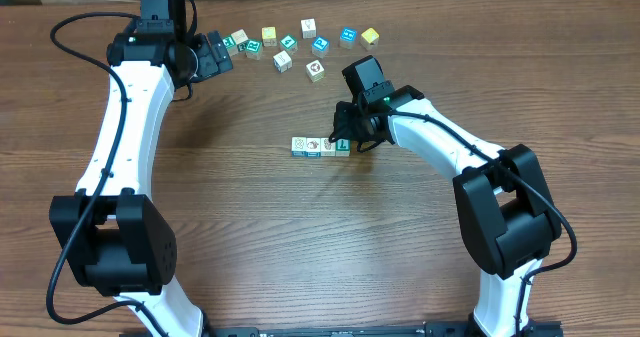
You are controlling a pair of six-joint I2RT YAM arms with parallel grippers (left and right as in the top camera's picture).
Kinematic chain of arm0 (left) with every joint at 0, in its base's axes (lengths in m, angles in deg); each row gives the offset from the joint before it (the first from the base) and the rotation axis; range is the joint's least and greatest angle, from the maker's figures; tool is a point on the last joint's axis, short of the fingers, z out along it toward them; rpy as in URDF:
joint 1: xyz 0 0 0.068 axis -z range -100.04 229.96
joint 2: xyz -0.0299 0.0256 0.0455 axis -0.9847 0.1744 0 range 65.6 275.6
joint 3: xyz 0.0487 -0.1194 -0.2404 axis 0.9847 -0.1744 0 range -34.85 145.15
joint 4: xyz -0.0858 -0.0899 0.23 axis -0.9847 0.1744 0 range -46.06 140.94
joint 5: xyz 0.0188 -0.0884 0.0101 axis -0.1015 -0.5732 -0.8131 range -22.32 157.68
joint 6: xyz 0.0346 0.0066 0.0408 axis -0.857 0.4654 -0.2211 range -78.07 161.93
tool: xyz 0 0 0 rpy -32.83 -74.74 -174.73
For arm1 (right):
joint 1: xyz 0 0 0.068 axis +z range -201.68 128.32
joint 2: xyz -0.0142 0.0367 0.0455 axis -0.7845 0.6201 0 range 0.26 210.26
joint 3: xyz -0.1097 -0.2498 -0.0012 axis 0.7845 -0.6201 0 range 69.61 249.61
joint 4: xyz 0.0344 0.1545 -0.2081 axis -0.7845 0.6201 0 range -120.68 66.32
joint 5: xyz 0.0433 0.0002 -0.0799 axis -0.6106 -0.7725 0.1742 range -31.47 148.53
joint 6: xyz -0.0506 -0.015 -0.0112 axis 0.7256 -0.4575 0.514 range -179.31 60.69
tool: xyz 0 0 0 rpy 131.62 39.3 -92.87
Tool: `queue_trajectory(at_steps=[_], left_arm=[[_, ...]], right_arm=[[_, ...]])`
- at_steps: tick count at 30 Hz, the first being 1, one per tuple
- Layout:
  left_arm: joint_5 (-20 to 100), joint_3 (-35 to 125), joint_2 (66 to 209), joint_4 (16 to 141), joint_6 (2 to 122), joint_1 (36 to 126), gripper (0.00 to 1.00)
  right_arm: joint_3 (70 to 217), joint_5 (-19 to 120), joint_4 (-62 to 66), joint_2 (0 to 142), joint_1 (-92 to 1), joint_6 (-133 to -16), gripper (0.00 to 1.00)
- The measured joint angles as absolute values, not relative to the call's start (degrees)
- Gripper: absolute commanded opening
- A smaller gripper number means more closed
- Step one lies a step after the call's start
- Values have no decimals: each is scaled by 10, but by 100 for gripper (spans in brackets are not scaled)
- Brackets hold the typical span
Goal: Form a horizontal line
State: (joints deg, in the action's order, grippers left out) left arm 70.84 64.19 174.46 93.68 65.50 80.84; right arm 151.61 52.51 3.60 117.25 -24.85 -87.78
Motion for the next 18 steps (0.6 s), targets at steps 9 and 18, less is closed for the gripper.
queue_trajectory(at_steps=[9,18], left_arm=[[709,642,1745,937,655,808,100],[709,642,1745,937,655,808,100]], right_arm=[[1516,513,43,1175,-248,-878,4],[1516,512,55,1176,-248,-878,4]])
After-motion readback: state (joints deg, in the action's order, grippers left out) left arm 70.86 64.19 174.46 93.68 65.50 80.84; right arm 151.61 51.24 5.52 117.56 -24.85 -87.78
